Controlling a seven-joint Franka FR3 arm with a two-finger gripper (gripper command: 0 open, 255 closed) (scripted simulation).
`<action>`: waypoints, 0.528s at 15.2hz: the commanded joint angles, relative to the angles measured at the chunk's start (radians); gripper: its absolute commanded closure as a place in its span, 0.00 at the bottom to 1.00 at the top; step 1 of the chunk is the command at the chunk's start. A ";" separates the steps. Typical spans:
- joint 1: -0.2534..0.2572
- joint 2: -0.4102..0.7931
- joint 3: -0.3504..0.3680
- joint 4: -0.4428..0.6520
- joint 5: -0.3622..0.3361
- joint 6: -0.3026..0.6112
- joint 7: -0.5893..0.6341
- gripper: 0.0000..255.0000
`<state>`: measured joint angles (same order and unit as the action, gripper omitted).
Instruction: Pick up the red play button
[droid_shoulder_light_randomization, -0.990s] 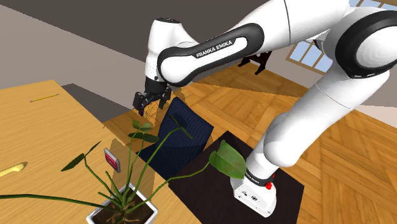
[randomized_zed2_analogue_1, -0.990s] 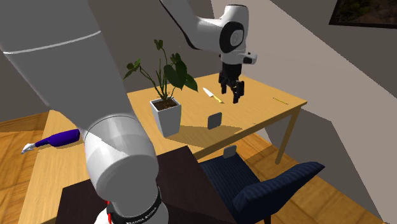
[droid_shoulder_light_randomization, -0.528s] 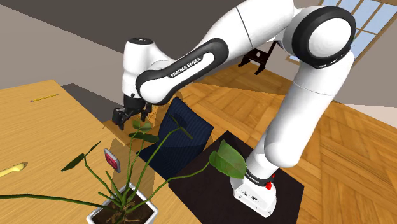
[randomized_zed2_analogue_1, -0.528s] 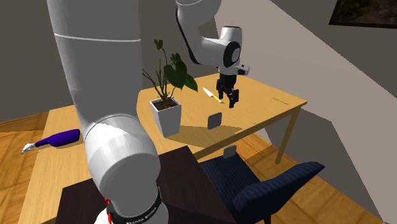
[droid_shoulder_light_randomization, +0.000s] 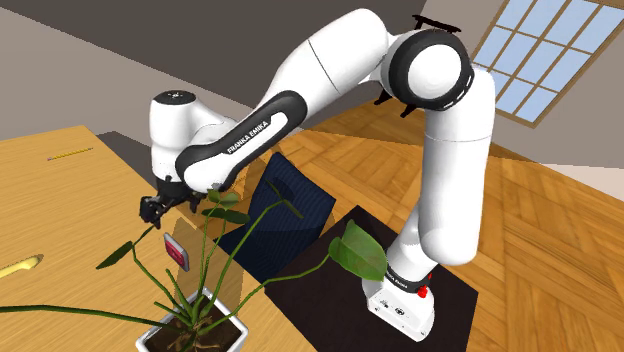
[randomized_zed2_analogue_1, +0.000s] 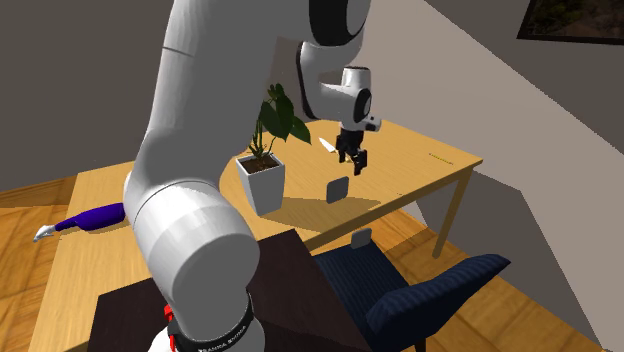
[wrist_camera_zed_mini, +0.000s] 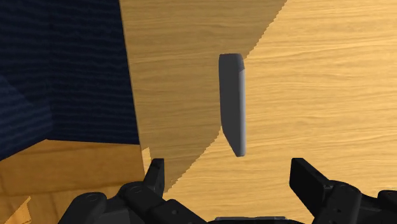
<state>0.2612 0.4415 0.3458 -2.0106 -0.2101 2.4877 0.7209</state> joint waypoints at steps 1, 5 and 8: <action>0.034 0.077 -0.014 0.063 -0.029 0.010 0.027 0.00; 0.059 0.143 -0.032 0.100 -0.052 0.037 0.044 0.00; 0.067 0.175 -0.044 0.105 -0.065 0.063 0.052 0.00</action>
<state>0.3266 0.6059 0.3057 -1.9088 -0.2712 2.5430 0.7711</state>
